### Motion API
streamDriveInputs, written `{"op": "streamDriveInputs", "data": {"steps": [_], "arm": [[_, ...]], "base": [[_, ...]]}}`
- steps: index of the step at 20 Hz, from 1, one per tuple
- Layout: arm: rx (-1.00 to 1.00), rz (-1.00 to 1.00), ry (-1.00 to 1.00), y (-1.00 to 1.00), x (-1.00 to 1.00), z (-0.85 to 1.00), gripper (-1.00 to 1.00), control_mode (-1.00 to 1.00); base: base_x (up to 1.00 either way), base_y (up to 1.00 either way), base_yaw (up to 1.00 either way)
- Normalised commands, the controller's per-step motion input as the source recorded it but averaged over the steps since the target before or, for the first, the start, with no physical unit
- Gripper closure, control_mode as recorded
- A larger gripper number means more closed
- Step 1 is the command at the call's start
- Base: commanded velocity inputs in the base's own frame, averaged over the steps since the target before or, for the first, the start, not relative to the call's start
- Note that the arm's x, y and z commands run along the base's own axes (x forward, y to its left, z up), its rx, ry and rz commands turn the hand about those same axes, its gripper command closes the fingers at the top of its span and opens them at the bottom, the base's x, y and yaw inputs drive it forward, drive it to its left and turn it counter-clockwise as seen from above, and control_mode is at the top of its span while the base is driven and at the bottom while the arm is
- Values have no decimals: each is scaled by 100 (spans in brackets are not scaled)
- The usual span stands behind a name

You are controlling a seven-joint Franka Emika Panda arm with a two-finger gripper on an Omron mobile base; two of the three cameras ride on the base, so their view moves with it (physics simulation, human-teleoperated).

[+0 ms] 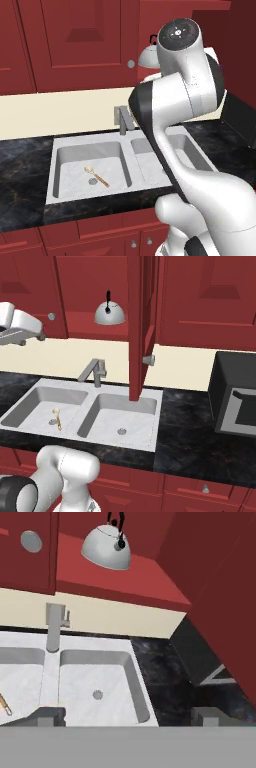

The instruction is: Open the cabinet, pick the kettle from the cabinet, and place it in the sink.

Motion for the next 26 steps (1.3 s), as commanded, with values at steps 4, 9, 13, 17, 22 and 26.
{"op": "streamDriveInputs", "data": {"steps": [4,9,13,17,22,26], "arm": [[-14,35,-1,26,11,-4,-100,-100],[2,19,-6,17,25,-5,-100,-100],[18,4,-18,10,29,-4,-100,-100],[15,-5,-5,7,36,-1,-100,-100],[18,-4,7,21,37,4,-100,-100],[21,-1,18,22,35,11,-100,-100]], "base": [[0,0,0],[0,0,0],[0,0,0],[0,0,0],[0,0,0],[0,0,0]]}}
